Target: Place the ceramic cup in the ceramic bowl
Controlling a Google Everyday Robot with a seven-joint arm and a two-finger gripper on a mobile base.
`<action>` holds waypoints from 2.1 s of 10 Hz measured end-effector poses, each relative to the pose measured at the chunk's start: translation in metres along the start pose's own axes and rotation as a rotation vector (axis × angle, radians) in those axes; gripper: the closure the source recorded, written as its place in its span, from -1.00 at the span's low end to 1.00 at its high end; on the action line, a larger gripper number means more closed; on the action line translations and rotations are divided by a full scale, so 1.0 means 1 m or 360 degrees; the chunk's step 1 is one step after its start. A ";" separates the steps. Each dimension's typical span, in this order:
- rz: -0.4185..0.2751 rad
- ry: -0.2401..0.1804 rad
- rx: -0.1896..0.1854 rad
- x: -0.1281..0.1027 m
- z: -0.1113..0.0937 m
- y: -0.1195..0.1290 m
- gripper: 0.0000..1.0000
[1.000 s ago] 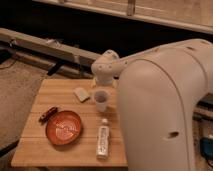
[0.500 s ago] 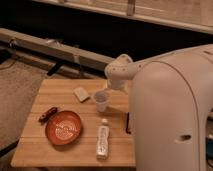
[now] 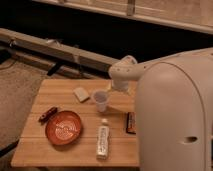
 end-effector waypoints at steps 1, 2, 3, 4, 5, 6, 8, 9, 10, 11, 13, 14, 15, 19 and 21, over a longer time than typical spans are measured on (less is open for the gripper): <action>-0.0007 0.0004 -0.0012 0.005 -0.002 0.000 -0.60; -0.0019 0.0007 -0.0025 0.011 -0.005 0.002 -0.60; -0.0035 0.0010 -0.0039 0.018 -0.008 0.005 -0.60; -0.0062 0.0016 -0.0056 0.029 -0.012 0.009 -0.60; -0.0082 0.0023 -0.0061 0.037 -0.014 0.011 -0.60; -0.0106 0.0031 -0.0067 0.045 -0.014 0.015 -0.60; -0.0148 0.0059 -0.0067 0.052 -0.006 0.026 -0.60; -0.0167 0.0072 -0.0064 0.053 -0.001 0.031 -0.60; -0.0179 0.0079 -0.0061 0.053 0.002 0.034 -0.60; -0.0186 0.0081 -0.0060 0.051 0.005 0.038 -0.60; -0.0195 0.0079 -0.0052 0.046 0.008 0.042 -0.60; -0.0200 0.0084 -0.0039 0.044 0.012 0.043 -0.57; -0.0221 0.0091 -0.0025 0.045 0.017 0.044 -0.42; -0.0269 0.0126 -0.0011 0.057 0.035 0.055 0.38; -0.0304 0.0112 -0.0055 0.064 0.025 0.065 0.78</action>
